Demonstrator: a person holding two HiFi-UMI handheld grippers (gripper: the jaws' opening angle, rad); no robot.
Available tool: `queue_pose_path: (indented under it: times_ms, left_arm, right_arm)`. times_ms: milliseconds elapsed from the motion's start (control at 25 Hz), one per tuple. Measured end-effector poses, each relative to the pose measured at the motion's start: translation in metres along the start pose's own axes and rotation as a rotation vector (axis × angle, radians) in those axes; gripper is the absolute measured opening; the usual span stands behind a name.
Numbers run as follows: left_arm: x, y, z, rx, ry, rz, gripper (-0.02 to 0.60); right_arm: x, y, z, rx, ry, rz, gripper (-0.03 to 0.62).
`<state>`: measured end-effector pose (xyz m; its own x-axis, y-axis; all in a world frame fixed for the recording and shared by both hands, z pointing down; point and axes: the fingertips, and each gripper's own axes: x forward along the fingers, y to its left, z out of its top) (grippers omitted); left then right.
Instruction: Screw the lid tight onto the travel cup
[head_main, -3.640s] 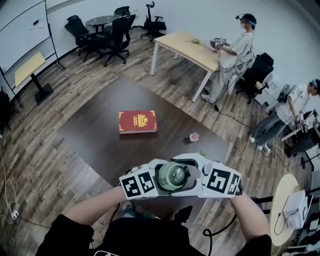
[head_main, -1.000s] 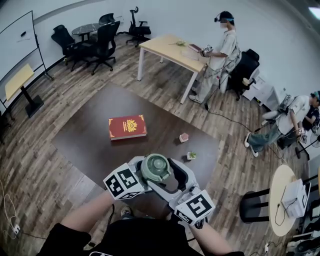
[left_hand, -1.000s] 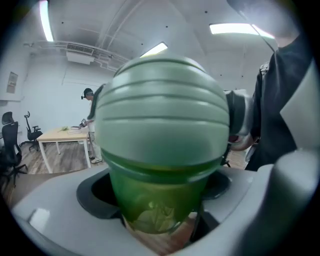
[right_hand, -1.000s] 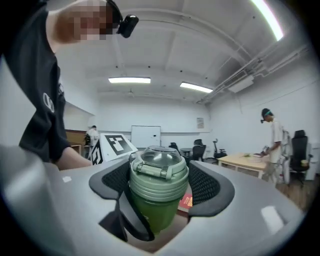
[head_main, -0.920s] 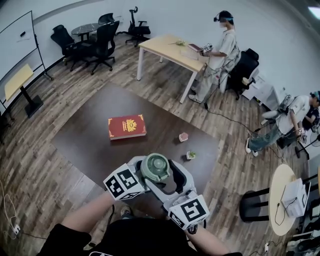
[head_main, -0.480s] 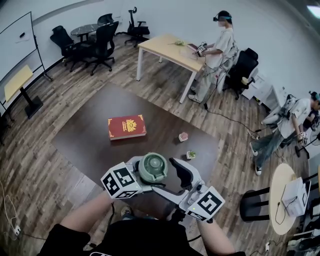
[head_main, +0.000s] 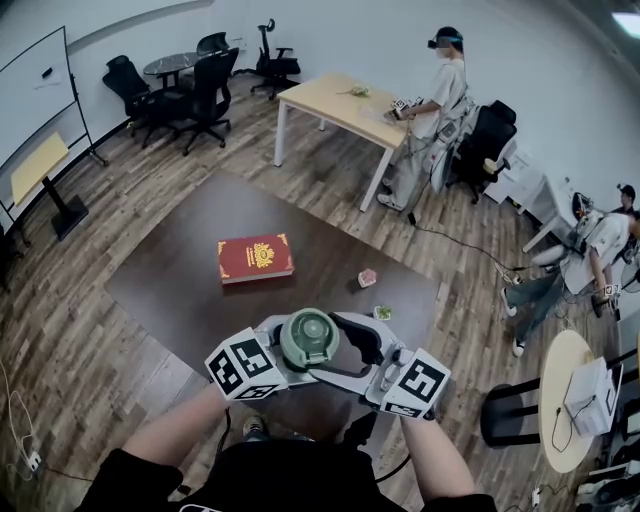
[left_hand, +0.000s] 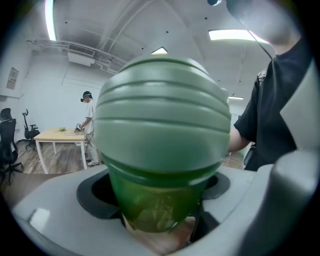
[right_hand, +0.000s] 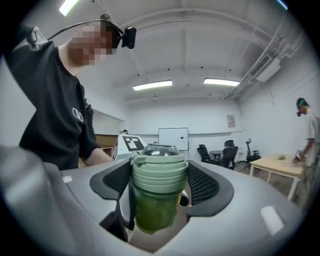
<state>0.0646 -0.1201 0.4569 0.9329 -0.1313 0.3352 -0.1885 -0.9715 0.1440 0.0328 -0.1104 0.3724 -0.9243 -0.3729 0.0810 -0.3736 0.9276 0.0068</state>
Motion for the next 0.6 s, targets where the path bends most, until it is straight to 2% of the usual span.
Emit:
queue_pose_path:
  times_ms: [120, 240, 320, 360, 440, 520, 600]
  left_arm:
    - [0.0004, 0.0096, -0.0019, -0.023, 0.003, 0.043, 0.419]
    - [0.0032, 0.0095, -0.0048, -0.014, 0.019, 0.056, 0.419]
    - [0.0051, 0.0073, -0.0043, -0.013, 0.016, 0.049, 0.419]
    - [0.0057, 0.0073, -0.0043, -0.011, 0.017, 0.048, 0.419]
    - [0.0059, 0.0084, -0.0051, -0.008, 0.021, 0.047, 0.419]
    - [0.0047, 0.0088, -0.0045, -0.015, 0.019, 0.039, 0.419]
    - [0.0029, 0.0069, -0.0021, -0.018, 0.015, 0.025, 0.419]
  right_arm:
    - [0.0036, -0.0066, -0.0034, 0.078, 0.021, -0.269, 0.37]
    - [0.0055, -0.0026, -0.0069, 0.079, 0.075, -0.569, 0.368]
    - [0.0041, -0.0011, -0.0067, 0.081, 0.067, -0.662, 0.369]
    - [0.0034, -0.0016, -0.0073, 0.087, 0.06, -0.671, 0.37]
    - [0.004, -0.0028, -0.0095, 0.08, 0.064, -0.632, 0.373]
    - [0.0031, -0.0034, -0.0083, 0.054, 0.064, -0.547, 0.386]
    - [-0.0044, -0.0037, -0.0008, 0.03, 0.036, -0.42, 0.416]
